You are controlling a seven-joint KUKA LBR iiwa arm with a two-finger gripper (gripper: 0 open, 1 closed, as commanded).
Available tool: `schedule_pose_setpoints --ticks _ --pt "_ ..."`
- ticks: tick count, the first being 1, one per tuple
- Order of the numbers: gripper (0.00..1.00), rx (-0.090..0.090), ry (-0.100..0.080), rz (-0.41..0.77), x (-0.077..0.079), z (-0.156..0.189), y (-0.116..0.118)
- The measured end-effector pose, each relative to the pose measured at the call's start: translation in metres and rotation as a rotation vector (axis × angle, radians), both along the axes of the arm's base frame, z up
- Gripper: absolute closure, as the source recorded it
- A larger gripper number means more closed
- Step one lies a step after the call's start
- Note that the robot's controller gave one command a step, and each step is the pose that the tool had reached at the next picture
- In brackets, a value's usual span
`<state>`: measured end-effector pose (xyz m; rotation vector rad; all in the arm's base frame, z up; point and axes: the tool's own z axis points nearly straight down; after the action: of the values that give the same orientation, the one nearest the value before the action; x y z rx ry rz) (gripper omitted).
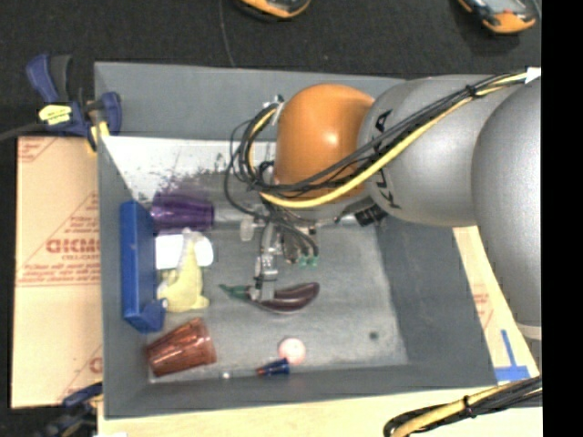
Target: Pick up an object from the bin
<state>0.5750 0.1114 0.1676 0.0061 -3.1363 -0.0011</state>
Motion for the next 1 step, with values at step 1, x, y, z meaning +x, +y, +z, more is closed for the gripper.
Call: schedule_pose_setpoints --ticks 1 --pt "0.00 0.001 -0.008 -0.003 0.0019 0.0044 -0.0006"
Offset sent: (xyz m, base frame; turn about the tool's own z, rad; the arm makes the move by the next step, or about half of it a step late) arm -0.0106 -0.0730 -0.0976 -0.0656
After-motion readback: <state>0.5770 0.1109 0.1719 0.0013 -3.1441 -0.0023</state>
